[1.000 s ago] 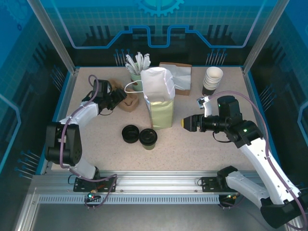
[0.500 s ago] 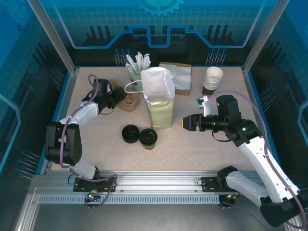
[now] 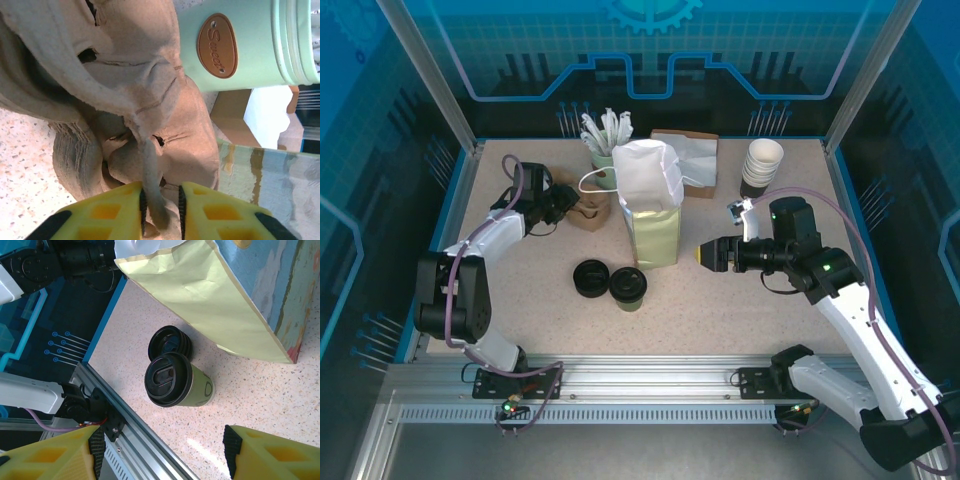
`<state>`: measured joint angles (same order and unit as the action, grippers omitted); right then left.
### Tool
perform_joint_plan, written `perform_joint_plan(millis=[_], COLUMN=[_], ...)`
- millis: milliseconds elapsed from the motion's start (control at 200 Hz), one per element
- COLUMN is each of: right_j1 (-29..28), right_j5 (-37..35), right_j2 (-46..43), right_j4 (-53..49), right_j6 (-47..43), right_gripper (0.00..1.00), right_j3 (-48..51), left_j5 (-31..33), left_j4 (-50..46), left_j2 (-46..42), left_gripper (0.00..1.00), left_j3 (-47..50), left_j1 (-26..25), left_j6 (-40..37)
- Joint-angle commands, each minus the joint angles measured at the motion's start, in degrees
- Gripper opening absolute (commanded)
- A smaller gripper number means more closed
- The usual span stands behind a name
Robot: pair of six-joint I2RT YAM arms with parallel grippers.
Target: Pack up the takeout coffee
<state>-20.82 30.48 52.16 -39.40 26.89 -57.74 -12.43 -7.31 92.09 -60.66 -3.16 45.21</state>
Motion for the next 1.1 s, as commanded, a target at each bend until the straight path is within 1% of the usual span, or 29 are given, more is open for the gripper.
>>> perform_joint_plan(millis=[0, 115, 380, 590, 715, 901, 1026, 1096], right_j1=[1.0, 1.0, 1.0, 1.0, 1.0, 1.0, 1.1, 1.0], right_j5=[1.0, 1.0, 1.1, 1.3, 1.4, 1.5, 1.7, 1.9], right_j2=[0.2, 0.2, -0.1, -0.2, -0.5, -0.6, -0.6, -0.6], right_j4=[-0.2, -0.2, -0.6, -0.8, -0.5, -0.2, 0.5, 1.3], right_j6=[-0.6, -0.5, -0.4, -0.4, -0.5, -0.9, -1.0, -1.0], right_gripper=[0.66, 0.66, 0.66, 0.66, 0.65, 0.65, 0.65, 0.65], right_j3=[-0.6, -0.7, -0.6, -1.8, -3.6, -7.4, -10.5, -12.1], left_j5=[-0.4, -0.6, -0.6, 1.7, 4.8, 8.8, 11.1, 11.3], left_j4=[1.5, 2.4, 4.5, 3.2, -0.8, -8.0, -14.6, -18.8], left_j2=[0.7, 0.1, -2.3, -7.5, -12.3, -22.0, -28.2, -30.7], left_gripper=[0.21, 0.16, 0.11, 0.08, 0.08, 0.08, 0.07, 0.06], left_j3=[-0.6, -0.4, 0.9, 1.6, 1.1, -0.7, -4.6, -7.5], left_j1=[0.4, 0.4, 0.5, 0.5, 0.6, 0.8, 0.7, 0.7], left_j6=[0.7, 1.3, 3.0, 3.4, 1.7, -2.2, -6.5, -9.0])
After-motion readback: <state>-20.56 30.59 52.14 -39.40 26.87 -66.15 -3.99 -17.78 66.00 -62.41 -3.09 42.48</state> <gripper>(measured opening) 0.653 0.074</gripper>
